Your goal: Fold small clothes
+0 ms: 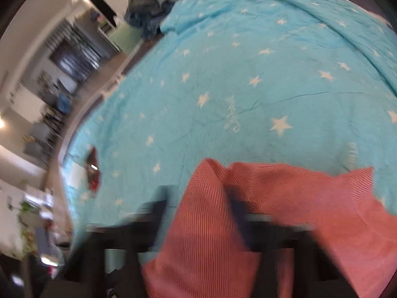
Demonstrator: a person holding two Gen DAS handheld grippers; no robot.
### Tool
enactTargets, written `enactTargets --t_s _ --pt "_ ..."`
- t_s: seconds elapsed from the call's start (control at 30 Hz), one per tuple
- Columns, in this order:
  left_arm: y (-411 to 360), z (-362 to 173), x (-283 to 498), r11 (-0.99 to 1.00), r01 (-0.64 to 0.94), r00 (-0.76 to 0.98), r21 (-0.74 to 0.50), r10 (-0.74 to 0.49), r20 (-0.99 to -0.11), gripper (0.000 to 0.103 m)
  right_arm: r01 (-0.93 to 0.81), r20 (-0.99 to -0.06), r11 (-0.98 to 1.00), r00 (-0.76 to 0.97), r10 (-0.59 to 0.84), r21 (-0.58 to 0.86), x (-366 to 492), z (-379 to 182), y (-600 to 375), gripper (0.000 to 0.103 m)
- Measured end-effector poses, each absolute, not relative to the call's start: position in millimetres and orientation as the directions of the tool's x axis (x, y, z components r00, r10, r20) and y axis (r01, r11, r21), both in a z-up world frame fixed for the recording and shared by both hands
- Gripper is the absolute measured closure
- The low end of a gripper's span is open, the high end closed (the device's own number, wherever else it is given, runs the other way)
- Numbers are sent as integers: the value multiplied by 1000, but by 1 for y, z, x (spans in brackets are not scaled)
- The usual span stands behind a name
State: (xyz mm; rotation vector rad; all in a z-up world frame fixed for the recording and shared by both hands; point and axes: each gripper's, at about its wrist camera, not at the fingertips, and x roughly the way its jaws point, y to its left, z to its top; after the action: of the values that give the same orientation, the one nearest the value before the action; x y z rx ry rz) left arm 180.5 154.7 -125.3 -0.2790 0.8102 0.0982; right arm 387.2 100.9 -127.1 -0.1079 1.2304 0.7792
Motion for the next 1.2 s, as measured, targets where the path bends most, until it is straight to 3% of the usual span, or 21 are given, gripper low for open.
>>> enactTargets --t_s 0.07,0.2,0.3,0.47,0.53,0.67,0.77,0.9,0.97,1.1,1.2 --pt "155 -125 181 960 -195 686 -202 -14 -728 92 -563 -870 765 151 469 314 392 -133 106 99" --pt "154 -125 180 960 -205 688 -191 2 -726 92 -389 -820 809 195 539 440 427 -140 75 101" --pt "157 -127 181 957 -211 682 -201 -3 -731 89 -403 -799 804 236 553 438 431 -136 60 100" --pt "168 -130 180 939 -243 676 -245 -17 -737 71 -439 -723 766 305 620 471 399 -89 2 96" --pt "172 -132 180 930 -252 674 -267 -29 -738 66 -467 -698 769 363 617 437 370 -65 -40 94" --pt "169 -130 180 935 -255 672 -246 -12 -741 65 -424 -655 782 434 618 457 309 -43 -145 74" --pt "163 -118 175 942 -252 682 -223 9 -731 65 -265 -622 797 511 593 542 260 -49 -251 69" --pt "147 -93 164 940 -219 722 -261 -23 -691 63 91 -634 809 675 379 580 195 -71 -398 68" --pt "120 -79 164 963 -156 730 -218 -37 -683 63 242 -647 759 705 290 604 169 -84 -451 67" --pt "53 -64 167 990 -4 738 -143 -94 -668 56 378 -663 693 724 192 614 144 -97 -506 67" --pt "12 -61 172 988 77 722 -133 -148 -676 56 414 -639 583 728 250 699 138 -114 -538 67"
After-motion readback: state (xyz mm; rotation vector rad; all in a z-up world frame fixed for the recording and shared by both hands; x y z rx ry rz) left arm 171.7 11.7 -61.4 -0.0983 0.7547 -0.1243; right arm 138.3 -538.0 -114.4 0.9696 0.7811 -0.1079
